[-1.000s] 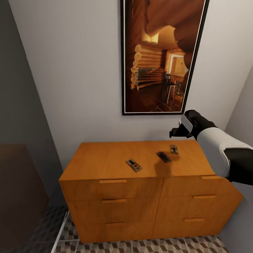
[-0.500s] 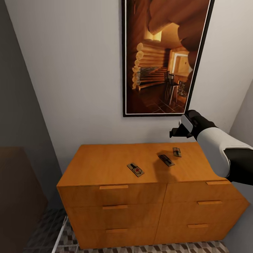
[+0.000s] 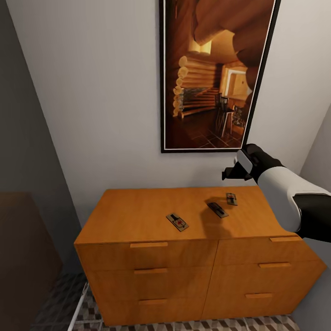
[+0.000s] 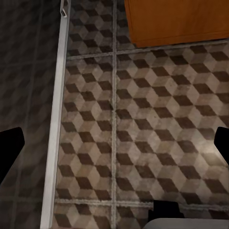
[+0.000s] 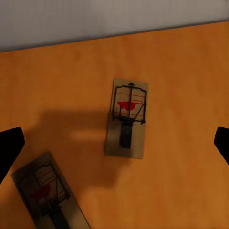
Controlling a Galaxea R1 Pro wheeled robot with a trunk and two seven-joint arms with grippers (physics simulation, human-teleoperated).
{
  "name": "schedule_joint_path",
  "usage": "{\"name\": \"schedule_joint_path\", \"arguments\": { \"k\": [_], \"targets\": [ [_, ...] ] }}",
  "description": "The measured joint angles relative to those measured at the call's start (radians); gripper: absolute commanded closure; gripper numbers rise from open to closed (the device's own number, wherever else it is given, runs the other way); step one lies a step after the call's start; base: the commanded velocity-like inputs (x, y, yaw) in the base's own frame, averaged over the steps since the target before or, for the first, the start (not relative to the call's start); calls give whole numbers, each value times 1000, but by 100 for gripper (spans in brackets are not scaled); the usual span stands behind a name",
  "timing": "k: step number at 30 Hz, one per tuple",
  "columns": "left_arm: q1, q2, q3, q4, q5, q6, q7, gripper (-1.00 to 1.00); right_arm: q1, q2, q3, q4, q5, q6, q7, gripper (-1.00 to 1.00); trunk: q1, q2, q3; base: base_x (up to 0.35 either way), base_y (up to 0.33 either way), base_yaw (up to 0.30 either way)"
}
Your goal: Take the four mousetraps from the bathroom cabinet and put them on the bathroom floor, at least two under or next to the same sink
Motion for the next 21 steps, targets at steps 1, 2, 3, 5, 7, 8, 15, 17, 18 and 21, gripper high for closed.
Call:
{"name": "schedule_joint_path", "arguments": {
  "k": [1, 2, 3, 5, 7, 8, 15, 17, 18, 21],
  "targets": [
    [0, 0, 0, 0, 0, 0, 0, -100, 0, 0, 0, 0, 0, 0, 0, -100, 0, 0, 0, 0, 0, 0],
    [0, 0, 0, 0, 0, 0, 0, -100, 0, 0, 0, 0, 0, 0, 0, -100, 0, 0, 0, 0, 0, 0],
    [0, 0, 0, 0, 0, 0, 0, -100, 0, -1, 0, 0, 0, 0, 0, -100, 0, 0, 0, 0, 0, 0],
    [0, 0, 0, 0, 0, 0, 0, -100, 0, -1, 0, 0, 0, 0, 1, -100, 0, 0, 0, 0, 0, 0],
    [0, 0, 0, 0, 0, 0, 0, -100, 0, -1, 0, 0, 0, 0, 0, -100, 0, 0, -1, 0, 0, 0],
    [0, 0, 0, 0, 0, 0, 0, -100, 0, 0, 0, 0, 0, 0, 1, -100, 0, 0, -2, 0, 0, 0],
    [0, 0, 0, 0, 0, 0, 0, -100, 0, 0, 0, 0, 0, -1, 1, -100, 0, 0, -12, 0, 0, 0],
    [0, 0, 0, 0, 0, 0, 0, -100, 0, 0, 0, 0, 0, -1, 1, -100, 0, 0, -15, 0, 0, 0],
    [0, -1, -1, 0, 0, 0, 0, -100, 0, 0, 0, 0, 0, -1, 1, -100, 0, 0, -17, 0, 0, 0],
    [0, -5, 0, 0, 0, 0, 0, -100, 0, 0, 0, 0, 0, -1, 1, -100, 0, 0, -21, 0, 0, 0]
  ]
}}
